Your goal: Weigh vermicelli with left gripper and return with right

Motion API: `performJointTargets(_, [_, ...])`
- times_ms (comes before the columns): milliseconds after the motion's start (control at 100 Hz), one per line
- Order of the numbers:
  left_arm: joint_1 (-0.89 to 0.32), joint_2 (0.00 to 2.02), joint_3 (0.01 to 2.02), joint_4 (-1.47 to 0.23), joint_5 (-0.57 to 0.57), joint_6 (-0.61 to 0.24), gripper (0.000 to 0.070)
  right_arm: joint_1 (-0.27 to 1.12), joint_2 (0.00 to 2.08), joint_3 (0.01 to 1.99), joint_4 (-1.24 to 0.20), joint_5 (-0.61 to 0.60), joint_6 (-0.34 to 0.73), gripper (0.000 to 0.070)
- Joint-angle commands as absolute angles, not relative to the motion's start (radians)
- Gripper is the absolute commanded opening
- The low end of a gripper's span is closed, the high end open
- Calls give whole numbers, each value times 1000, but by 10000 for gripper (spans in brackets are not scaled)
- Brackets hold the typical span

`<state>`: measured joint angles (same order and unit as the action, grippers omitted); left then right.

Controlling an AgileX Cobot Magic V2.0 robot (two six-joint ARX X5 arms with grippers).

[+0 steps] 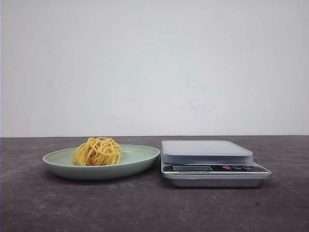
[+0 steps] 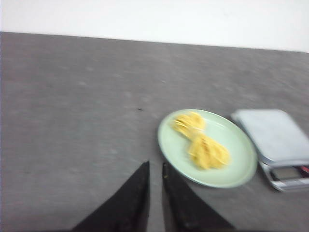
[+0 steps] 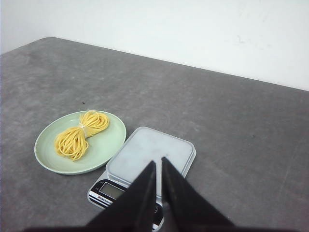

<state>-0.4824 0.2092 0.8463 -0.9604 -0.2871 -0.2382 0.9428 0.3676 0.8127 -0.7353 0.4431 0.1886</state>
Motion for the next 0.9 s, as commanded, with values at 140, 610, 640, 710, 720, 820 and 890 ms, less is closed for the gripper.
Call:
performJointTargets(140, [-316,129,741,-705,-281,-144,12,954,370,824,-726,445,202,9])
performJointTargets(610, [-127,3,231,-239,-70,-85,12,954,370,824,-726,445,202,9])
performJointTargets(640, [-118,3,203,-217,-61,-83,12,954,370,824,-726,445,202,9])
performJointTargets(710, [-101,3,147,-179,-51,-78,12,954,370,824,-726,445,202,9])
performJointTargets(720, [-99,3,140,-175,-51,-78,12,954,370,824,-726,445,202,9])
performJointTargets(820, [-84,3,90,-149,-51,-70,12,954,370,824,-726,445,202,9])
performJointTargets(890, [-80,3,62,-130,-48,-69,12,954,370,824,-726,445,202,9])
